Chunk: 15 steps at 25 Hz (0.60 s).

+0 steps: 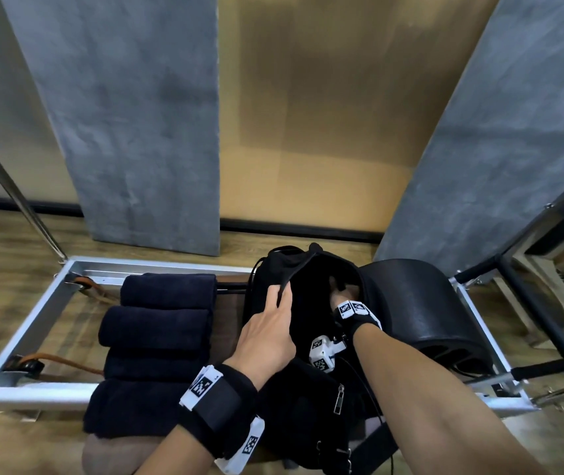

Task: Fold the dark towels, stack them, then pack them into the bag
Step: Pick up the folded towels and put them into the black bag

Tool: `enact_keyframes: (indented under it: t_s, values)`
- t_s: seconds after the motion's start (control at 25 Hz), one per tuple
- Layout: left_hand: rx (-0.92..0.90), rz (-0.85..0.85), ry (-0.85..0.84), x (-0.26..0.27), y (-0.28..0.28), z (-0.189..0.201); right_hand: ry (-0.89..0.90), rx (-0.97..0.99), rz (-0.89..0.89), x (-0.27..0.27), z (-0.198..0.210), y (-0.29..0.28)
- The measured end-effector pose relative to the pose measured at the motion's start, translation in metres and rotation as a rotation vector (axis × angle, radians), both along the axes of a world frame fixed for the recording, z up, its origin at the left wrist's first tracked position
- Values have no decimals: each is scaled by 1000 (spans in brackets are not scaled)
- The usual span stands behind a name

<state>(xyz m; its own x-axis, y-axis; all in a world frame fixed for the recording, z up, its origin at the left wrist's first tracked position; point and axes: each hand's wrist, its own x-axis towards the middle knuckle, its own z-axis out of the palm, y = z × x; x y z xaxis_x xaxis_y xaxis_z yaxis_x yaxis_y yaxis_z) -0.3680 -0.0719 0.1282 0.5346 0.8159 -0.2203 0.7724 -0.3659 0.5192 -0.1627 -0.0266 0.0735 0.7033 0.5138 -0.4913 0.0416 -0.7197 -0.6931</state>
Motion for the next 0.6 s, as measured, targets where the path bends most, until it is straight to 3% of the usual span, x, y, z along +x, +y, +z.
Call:
enact_keyframes:
  t_s: [0.24, 0.4, 0.48, 0.6]
  values:
    - [-6, -19, 59, 0, -7, 0, -34, -202, 230, 3, 11, 1]
    - [-9, -28, 50, -5, -17, -1, -50, -97, 296, -13, 44, 15]
    - [16, -19, -30, -9, -21, -1, -86, -60, 341, -23, 66, 17]
    - [87, 37, -272, -22, -30, -2, -341, -29, 422, -32, 110, 10]
